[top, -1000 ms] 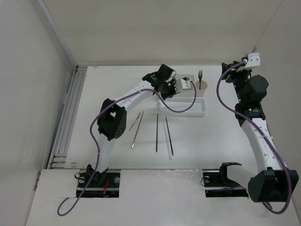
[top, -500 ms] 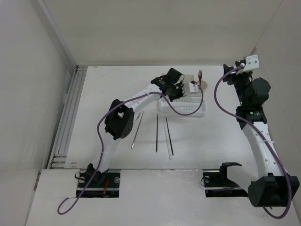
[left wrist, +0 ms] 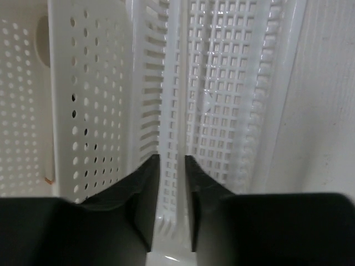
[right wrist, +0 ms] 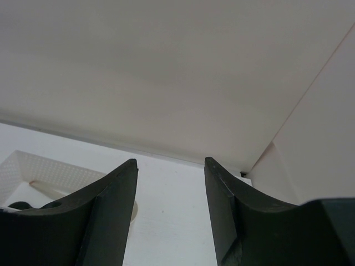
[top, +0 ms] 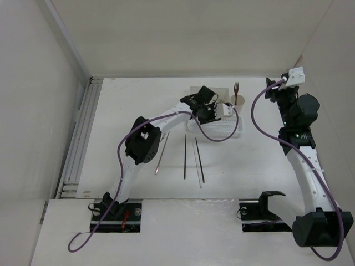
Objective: Sort the eating utensils into containers
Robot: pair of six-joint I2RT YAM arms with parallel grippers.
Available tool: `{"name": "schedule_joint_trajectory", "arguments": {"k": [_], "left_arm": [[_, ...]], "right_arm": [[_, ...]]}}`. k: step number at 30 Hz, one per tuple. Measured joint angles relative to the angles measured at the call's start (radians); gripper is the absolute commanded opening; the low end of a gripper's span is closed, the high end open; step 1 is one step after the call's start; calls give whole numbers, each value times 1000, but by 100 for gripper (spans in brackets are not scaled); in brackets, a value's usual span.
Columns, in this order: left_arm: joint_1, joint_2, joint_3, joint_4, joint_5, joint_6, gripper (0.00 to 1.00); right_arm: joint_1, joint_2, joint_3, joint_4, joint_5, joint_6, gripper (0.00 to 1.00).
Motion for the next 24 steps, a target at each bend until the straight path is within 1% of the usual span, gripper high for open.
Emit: {"name": "schedule_joint_trajectory", "arguments": {"k": [6, 8, 9, 11, 12, 13, 14, 16, 18, 19, 20, 21, 24], "left_arm": [[-21, -2, 17, 16, -43, -8, 39], [-26, -14, -5, 46, -58, -21, 43], [-27, -26, -21, 55, -68, -36, 43], [-24, -48, -41, 73, -97, -77, 43], [-18, -63, -44, 82, -115, -115, 43], [-8, -78, -44, 92, -128, -158, 47], [6, -96, -44, 99, -143, -207, 48], [61, -147, -44, 98, -175, -333, 52], [123, -195, -55, 96, -193, -425, 56], [167, -239, -93, 99, -205, -472, 56], [219, -290, -142, 91, -217, -510, 57], [271, -341, -201, 84, -232, -541, 57], [416, -493, -441, 80, -291, -592, 59]], "right_arm": [[0, -2, 0, 0, 0, -6, 58], [0, -2, 0, 0, -3, -6, 58], [0, -2, 0, 0, -5, -5, 58], [0, -1, 0, 0, -15, 5, 63], [0, 0, 0, 0, -21, 13, 70], [0, 6, 2, 0, -29, 27, 73], [0, 14, 4, 1, -36, 43, 74], [0, 39, 15, 0, -57, 72, 80], [2, 75, 35, -10, -73, 104, 86], [6, 92, 45, -18, -75, 117, 97], [14, 106, 51, -26, -75, 128, 100], [26, 118, 56, -39, -74, 137, 100], [86, 146, 70, -85, -70, 149, 100]]}}
